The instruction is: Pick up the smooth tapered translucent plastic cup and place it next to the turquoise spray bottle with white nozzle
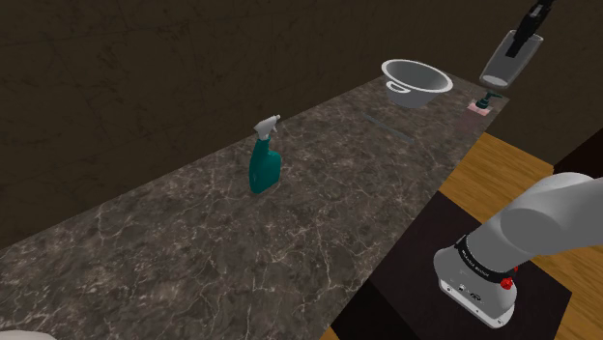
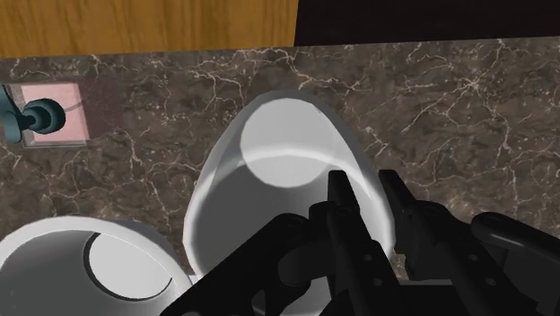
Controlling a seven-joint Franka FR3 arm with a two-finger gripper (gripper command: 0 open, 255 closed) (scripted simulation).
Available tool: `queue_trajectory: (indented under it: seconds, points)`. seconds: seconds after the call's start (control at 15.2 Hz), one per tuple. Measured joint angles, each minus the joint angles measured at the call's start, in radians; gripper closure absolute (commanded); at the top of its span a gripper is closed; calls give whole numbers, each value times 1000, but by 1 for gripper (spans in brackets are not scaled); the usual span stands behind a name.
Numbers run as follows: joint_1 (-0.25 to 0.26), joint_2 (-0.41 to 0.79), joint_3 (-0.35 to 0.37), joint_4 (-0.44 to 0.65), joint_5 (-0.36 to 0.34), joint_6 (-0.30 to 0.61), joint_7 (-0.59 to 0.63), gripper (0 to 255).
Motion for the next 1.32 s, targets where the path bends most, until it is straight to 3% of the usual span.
queue_trajectory:
  seconds: [0.26, 0.99, 1.32]
  points:
    - [7, 0, 25, 31, 13, -35, 24, 255]
    - [62, -73, 252, -54, 132, -53, 306, 255]
    - [92, -54, 350, -45, 197, -47, 431, 255]
